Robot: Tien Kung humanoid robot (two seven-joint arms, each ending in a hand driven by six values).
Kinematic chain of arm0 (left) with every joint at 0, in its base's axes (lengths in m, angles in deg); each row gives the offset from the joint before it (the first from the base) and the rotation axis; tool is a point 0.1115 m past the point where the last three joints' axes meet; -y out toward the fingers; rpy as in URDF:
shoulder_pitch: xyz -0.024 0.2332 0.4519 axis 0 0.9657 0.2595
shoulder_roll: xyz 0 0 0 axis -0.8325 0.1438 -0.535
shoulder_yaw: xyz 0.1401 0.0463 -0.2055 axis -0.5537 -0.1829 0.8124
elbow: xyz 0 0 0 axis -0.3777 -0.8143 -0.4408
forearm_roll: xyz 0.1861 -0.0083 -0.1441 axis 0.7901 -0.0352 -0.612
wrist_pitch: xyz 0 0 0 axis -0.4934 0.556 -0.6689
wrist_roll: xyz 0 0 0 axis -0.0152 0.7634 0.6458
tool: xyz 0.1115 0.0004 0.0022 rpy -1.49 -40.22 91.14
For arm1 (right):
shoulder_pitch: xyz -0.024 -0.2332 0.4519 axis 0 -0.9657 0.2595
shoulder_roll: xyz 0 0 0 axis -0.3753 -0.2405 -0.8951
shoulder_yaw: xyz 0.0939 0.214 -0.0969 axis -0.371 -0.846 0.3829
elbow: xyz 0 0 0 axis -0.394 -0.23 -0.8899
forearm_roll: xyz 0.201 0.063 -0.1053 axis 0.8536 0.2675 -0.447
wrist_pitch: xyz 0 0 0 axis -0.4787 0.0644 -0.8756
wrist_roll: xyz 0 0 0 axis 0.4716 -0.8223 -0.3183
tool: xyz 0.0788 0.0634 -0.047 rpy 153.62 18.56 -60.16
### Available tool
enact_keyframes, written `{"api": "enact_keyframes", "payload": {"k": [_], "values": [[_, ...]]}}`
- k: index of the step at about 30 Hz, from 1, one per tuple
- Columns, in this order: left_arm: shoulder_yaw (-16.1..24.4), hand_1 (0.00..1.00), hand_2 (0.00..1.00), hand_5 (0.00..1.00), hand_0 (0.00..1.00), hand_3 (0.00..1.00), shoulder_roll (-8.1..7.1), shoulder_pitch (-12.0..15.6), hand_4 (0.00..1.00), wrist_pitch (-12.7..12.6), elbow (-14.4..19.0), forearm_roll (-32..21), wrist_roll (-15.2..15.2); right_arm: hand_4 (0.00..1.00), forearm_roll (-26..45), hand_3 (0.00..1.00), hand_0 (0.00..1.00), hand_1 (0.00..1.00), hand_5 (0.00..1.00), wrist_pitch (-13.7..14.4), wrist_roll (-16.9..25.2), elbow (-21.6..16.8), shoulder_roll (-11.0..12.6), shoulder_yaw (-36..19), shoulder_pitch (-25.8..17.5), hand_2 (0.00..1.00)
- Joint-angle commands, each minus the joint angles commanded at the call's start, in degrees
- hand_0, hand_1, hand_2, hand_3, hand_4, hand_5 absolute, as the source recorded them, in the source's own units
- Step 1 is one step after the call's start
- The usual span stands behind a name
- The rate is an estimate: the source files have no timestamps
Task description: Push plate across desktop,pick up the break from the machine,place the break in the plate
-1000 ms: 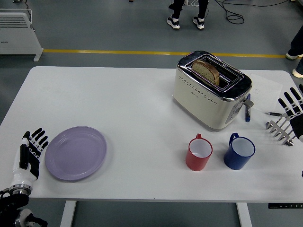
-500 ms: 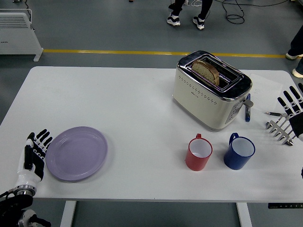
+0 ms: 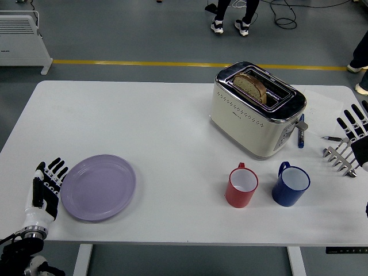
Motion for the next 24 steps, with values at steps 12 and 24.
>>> {"api": "enact_keyframes", "payload": {"k": [12, 24], "values": [[-4.03, 0.821, 0.840, 0.998, 0.804, 0.749, 0.00, 0.84, 0.552, 0.68, 0.50, -4.63, -0.51, 0.456, 0.05, 0.707, 0.736, 0.702, 0.482, -0.04, 0.04, -0.05, 0.01, -0.03, 0.00, 0.705], [-7.74, 0.812, 0.834, 0.998, 0.794, 0.745, 0.00, 0.72, 0.553, 1.89, 1.79, -6.71, -0.14, 0.456, 0.08, 0.707, 0.736, 0.701, 0.482, -0.04, 0.06, 0.00, -0.04, 0.10, 0.07, 0.704]]}}
